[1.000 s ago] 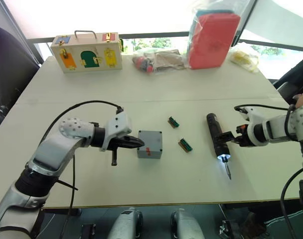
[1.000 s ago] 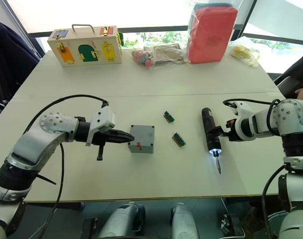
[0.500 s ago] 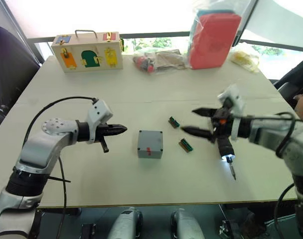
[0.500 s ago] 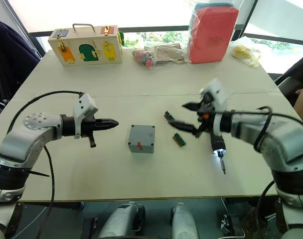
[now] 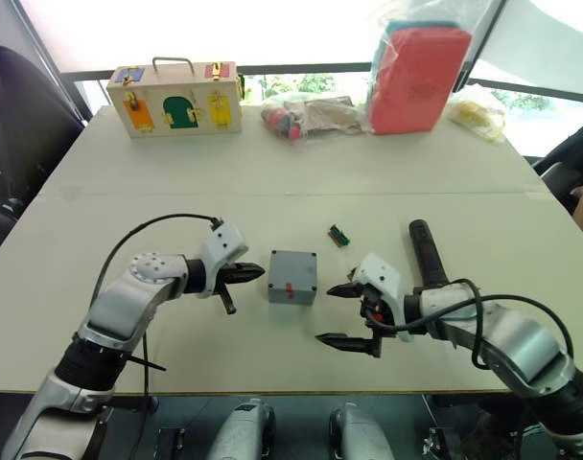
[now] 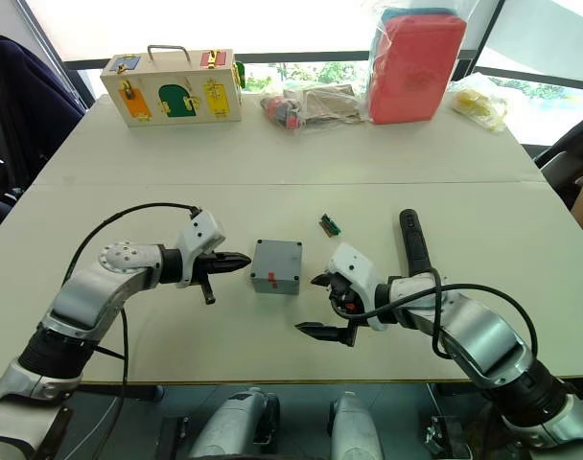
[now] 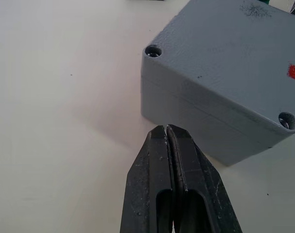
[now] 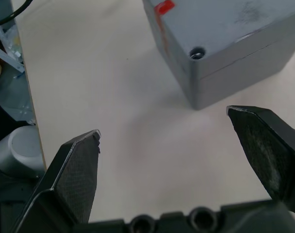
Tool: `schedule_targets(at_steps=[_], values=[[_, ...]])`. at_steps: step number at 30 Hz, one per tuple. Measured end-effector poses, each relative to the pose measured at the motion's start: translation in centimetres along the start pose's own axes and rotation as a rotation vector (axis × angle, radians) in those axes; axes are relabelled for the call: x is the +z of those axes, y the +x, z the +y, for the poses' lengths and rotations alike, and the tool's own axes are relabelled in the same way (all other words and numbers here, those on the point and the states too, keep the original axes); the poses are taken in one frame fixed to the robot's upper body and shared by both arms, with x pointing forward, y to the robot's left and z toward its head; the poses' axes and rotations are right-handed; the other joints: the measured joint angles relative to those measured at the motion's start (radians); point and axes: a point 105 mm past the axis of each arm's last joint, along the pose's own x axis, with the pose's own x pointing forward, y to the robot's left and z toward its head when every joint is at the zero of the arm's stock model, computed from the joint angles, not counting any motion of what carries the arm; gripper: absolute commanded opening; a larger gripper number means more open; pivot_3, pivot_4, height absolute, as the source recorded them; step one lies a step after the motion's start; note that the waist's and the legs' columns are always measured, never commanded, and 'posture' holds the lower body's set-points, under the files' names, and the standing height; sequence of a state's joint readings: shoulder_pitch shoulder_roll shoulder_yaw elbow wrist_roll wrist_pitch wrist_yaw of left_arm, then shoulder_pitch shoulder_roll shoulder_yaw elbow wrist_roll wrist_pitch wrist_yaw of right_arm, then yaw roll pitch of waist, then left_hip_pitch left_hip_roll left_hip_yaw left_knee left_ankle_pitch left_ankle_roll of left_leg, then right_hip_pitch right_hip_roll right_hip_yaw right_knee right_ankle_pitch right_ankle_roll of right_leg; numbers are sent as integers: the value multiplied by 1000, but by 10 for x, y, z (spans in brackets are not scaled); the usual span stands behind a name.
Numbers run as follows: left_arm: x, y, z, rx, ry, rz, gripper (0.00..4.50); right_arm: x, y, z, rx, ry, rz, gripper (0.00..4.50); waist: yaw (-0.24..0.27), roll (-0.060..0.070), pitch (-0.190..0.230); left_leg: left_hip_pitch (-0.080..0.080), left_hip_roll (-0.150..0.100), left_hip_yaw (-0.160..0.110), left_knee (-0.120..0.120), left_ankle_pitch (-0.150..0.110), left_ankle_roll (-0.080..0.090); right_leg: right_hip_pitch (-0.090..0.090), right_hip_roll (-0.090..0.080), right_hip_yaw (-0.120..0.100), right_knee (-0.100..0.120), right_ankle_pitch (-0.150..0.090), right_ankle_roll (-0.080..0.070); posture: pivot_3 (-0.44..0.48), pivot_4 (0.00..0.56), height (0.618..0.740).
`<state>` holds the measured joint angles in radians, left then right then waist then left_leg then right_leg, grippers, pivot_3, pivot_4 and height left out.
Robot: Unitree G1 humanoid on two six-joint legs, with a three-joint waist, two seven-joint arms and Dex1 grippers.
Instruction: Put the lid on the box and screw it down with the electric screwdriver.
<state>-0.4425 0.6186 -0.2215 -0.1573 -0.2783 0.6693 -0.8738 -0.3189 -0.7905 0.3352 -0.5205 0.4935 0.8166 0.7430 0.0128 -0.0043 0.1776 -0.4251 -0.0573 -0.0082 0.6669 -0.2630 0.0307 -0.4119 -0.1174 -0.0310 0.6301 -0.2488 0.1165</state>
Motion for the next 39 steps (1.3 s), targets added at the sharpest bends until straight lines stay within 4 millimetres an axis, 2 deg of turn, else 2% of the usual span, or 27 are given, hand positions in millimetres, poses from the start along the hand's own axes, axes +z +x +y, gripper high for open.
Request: schedule_targets(at_steps=[5, 13, 16, 19, 20, 24, 29, 34, 39], values=[[6, 5, 7, 17, 16, -14, 0, 7, 11, 4, 22, 22, -21, 4463, 0, 0, 0, 0, 0, 0, 0, 0, 0, 0, 0, 0, 0, 0, 0, 0, 150, 740], [21, 16, 28, 60, 59, -56, 0, 21, 19, 17, 100, 64, -82, 4463, 0, 0, 0, 0, -1, 0, 0, 0, -1, 0, 1, 0, 1, 0, 0, 0, 150, 740], [15, 13, 37, 94, 77, -22, 0, 21, 10, 12, 79, 45, -67, 4463, -1, 0, 0, 0, -1, 0, 0, 0, 0, 0, 1, 0, 1, 0, 0, 0, 150, 740], [4, 2, 41, 112, 77, 16, 0, 18, -5, -3, 14, 2, -31, 4463, -3, 0, 0, 0, -1, 0, 0, 0, 0, 0, 1, 0, 1, 0, 0, 0, 150, 740], [-6, -5, 42, 117, 66, 44, 0, 18, -10, -14, -29, -29, -22, 4463, -5, 0, 0, 0, -1, 0, 0, 0, 0, 0, 1, 0, 1, 0, 0, 0, 150, 740], [-23, -16, 28, 78, 29, 73, 0, 19, -11, -40, -111, -87, -15, 4463, -6, 0, 0, 0, 0, 0, 0, 0, -1, -1, 1, 0, 1, 0, 0, 0, 150, 740], [-29, -24, -2, -16, -20, 78, 0, 14, 5, -49, -97, -139, -4, 4463, 0, 0, 0, 0, -1, 0, 0, 1, -2, 0, 0, 0, 1, 0, 0, 0, 150, 740], [-19, -18, -13, -43, -35, 39, 0, 14, 18, -46, -26, -177, -4, 4463, 0, 0, 0, 0, -1, 0, 0, 1, -3, 0, 1, 0, 1, 0, 0, 0, 150, 740], [-9, -10, -9, -20, -32, 0, 0, 13, 21, -40, 26, -185, 5, 4463, 0, 0, 0, 0, -1, 0, 0, 2, -3, 0, 1, 0, 1, 0, 0, 0, 150, 740]])
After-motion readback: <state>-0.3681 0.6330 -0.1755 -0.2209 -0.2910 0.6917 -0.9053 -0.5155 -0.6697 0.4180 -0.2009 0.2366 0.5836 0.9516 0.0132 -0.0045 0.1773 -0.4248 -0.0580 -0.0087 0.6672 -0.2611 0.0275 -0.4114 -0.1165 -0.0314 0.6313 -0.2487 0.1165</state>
